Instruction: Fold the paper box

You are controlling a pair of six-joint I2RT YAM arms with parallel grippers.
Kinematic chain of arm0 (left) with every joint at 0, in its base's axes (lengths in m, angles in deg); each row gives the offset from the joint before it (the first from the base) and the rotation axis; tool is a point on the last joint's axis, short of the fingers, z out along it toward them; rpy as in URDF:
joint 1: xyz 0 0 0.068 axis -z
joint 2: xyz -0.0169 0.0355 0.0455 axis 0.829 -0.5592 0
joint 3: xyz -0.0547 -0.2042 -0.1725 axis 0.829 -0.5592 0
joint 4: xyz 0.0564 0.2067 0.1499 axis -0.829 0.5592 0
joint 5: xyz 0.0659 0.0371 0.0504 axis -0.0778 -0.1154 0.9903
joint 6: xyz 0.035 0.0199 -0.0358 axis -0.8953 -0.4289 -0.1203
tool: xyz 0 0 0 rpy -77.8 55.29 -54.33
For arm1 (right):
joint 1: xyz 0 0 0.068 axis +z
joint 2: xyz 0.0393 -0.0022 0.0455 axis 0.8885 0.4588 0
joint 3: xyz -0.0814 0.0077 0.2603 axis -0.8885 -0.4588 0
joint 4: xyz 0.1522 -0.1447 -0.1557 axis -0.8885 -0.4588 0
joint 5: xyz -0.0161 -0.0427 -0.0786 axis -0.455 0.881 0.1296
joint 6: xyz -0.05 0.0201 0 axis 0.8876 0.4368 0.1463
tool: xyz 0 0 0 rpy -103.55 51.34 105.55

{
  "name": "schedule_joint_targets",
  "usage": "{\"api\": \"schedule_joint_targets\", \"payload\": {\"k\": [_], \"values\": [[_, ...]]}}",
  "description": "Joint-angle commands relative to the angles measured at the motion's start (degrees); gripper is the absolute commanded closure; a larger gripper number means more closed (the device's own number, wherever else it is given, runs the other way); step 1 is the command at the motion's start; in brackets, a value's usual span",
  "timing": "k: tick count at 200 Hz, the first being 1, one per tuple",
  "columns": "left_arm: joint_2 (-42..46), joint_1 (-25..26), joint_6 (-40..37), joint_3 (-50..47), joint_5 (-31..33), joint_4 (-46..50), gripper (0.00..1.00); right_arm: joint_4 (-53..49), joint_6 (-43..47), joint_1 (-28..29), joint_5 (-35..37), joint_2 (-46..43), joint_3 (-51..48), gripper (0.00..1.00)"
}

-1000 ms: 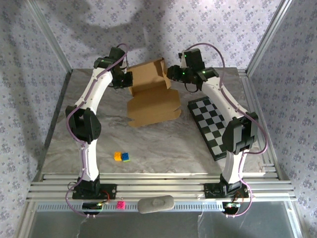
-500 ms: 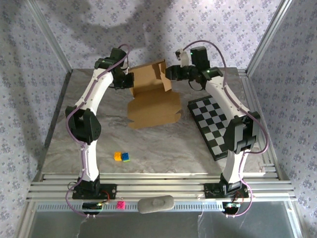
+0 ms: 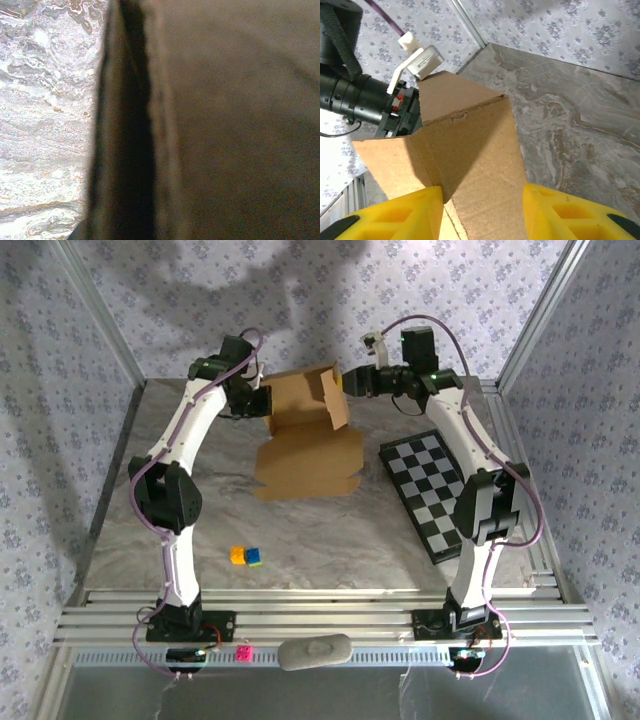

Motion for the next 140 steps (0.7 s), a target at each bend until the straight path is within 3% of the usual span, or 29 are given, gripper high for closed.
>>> {"api": "schedule_joint_targets", "payload": {"k": [1, 140], "values": [[2.7, 0.2, -0.7, 0.2, -1.6, -0.6, 1.00, -2.1, 2.6, 0.6, -1.5, -0.5, 0.1, 0.53], [3.1, 0.2, -0.7, 0.4, -2.0, -0.7, 1.00, -4.9, 7.1, 2.8, 2.1, -1.9, -1.2, 0.42]]}}
